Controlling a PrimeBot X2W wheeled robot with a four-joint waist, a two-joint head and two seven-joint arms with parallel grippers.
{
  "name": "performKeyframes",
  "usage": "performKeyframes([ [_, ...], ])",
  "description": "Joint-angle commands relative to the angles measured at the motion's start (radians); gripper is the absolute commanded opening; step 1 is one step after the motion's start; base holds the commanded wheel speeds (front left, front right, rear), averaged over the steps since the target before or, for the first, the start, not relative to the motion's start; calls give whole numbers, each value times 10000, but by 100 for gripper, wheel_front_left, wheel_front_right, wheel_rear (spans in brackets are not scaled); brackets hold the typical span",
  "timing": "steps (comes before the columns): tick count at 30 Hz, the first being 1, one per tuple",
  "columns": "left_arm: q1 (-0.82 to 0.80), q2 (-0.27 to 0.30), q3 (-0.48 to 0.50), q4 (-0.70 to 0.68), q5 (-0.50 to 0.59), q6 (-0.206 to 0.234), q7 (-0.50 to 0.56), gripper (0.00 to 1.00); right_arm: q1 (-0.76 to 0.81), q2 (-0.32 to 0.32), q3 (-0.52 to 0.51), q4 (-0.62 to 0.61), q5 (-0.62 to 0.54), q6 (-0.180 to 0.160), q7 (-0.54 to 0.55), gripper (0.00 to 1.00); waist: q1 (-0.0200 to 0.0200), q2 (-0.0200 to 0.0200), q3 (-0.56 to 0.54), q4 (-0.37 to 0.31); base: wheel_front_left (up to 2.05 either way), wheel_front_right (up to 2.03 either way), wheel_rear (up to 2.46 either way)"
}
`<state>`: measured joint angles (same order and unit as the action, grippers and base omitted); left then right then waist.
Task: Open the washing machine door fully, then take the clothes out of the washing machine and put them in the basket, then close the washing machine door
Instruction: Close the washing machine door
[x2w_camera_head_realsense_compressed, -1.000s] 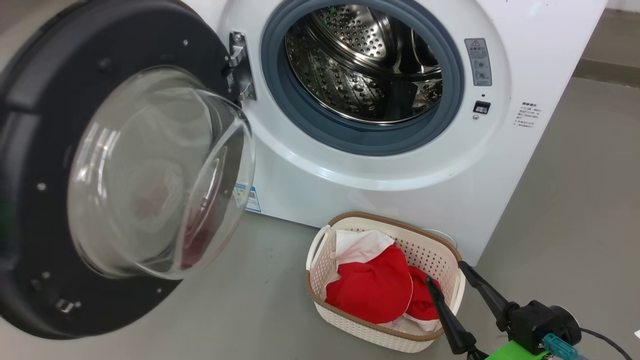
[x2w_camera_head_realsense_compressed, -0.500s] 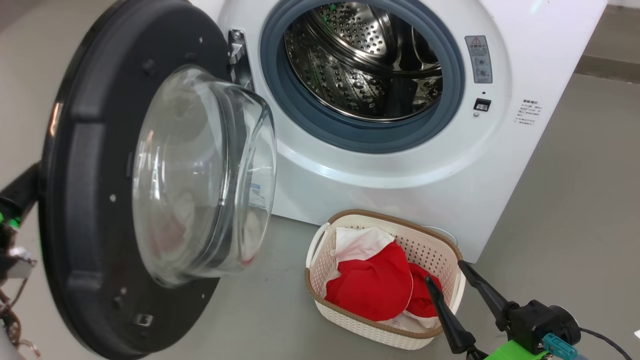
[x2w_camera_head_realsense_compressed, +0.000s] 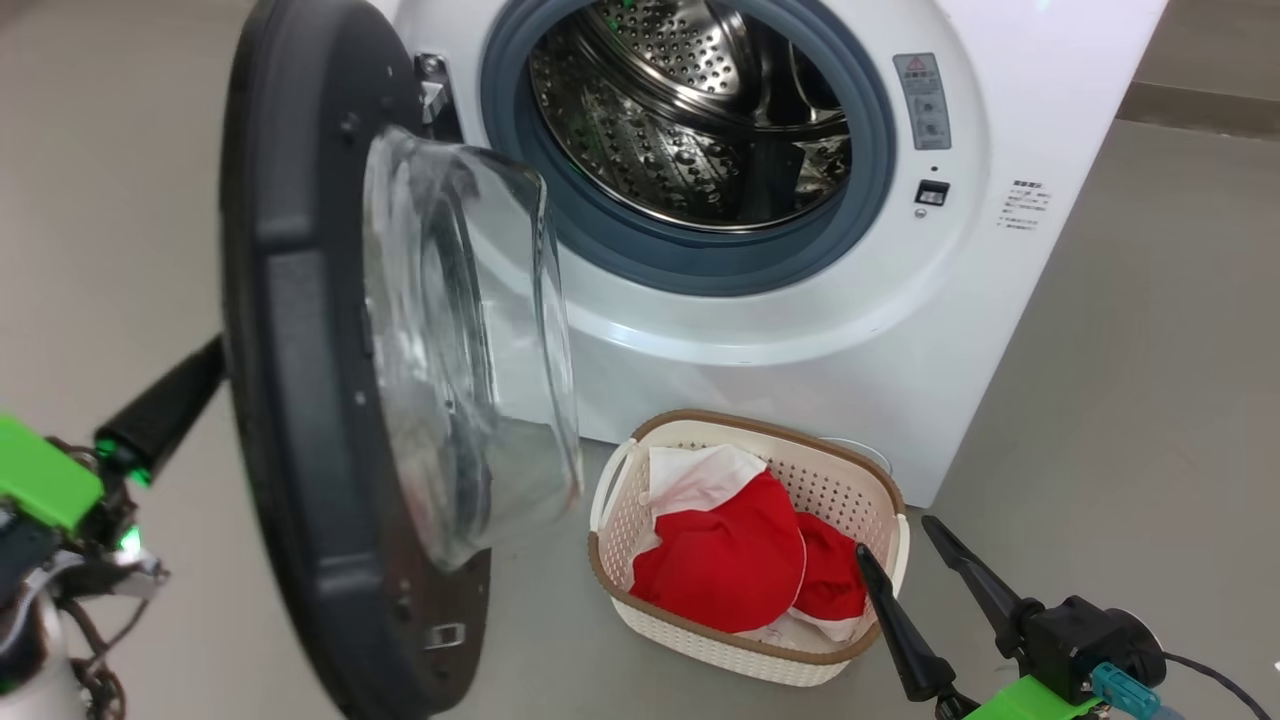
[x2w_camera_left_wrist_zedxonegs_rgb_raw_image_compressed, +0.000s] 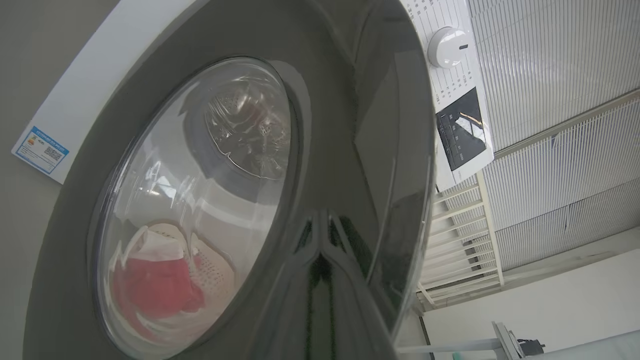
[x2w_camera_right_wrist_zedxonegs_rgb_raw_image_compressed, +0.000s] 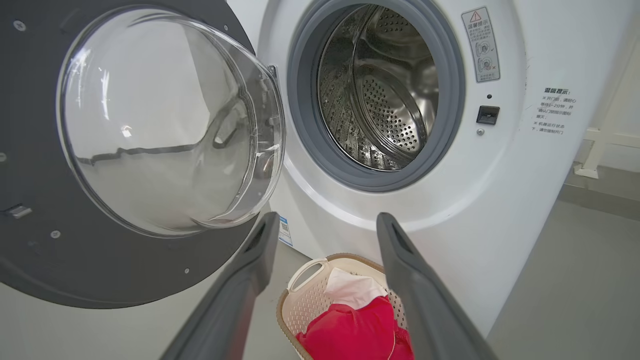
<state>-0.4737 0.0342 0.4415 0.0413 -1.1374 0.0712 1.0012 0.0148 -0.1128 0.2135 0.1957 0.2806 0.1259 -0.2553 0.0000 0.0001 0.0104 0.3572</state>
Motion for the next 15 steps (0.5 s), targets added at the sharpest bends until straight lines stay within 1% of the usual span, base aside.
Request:
performKeyframes([
  [1,150,165,-218,-515,-319,51,42,0,-414,-23,211,-225,-94,48,-65,100,0,-1,2,-153,0,0,0],
  [7,655,163,-966,-885,-836,198,-358,0,-403,-23,214,-222,-82,48,-65,100,0,-1,-17,-418,0,0,0],
  [12,946,162,-1477,-960,-1194,221,-717,0,-406,-31,198,-209,-66,48,-65,100,0,-1,-50,-717,0,0,0],
  [15,1005,161,-1639,-927,-1214,167,-926,0,-392,-36,215,-211,-62,48,-65,100,0,-1,-60,-886,0,0,0],
])
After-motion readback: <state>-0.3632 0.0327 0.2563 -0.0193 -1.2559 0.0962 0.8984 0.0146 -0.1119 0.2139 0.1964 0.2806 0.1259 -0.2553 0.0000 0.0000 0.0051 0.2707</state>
